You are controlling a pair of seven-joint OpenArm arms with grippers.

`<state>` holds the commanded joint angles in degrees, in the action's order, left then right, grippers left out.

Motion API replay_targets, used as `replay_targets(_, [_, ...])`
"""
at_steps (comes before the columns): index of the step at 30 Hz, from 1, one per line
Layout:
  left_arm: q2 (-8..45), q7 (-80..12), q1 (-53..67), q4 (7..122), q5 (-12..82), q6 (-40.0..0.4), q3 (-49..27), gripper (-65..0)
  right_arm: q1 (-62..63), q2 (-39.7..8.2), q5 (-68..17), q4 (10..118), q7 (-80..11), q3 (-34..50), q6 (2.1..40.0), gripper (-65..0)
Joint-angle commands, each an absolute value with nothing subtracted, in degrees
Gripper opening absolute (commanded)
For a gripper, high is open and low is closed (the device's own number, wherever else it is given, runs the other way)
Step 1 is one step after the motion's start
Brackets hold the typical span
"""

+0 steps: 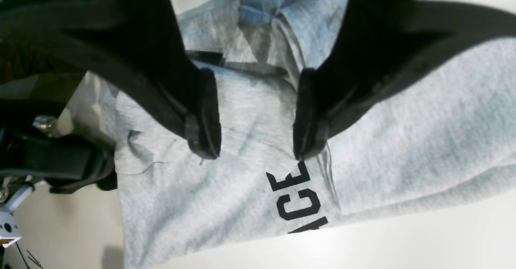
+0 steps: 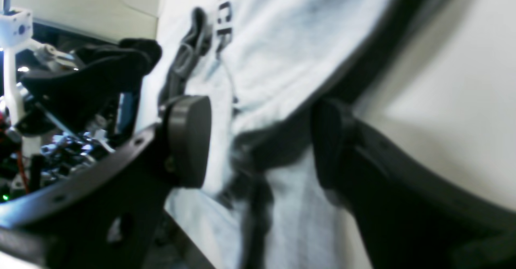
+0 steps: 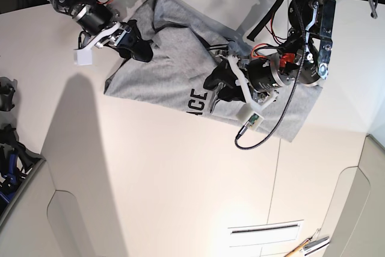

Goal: Fold the T-shirt properly
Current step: 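Hold the strip with the left gripper and grasp its other end with the right gripper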

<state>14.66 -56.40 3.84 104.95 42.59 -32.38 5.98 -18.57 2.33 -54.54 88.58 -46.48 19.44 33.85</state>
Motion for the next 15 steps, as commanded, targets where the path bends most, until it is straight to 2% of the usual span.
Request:
replay_targets(6, [14.7,-56.4,3.8,104.9,42.6,-32.4,6.0,-32.3,-18.4,3.0,-51.7,88.6,-44.6,15.4,33.8,-26.6])
replay_targets(15, [15.4,-56.4,3.8,104.9,42.6,-32.8,5.8,-32.3,-16.2,4.6,-49.7,88.6,-44.9,15.0,33.6,-26.8])
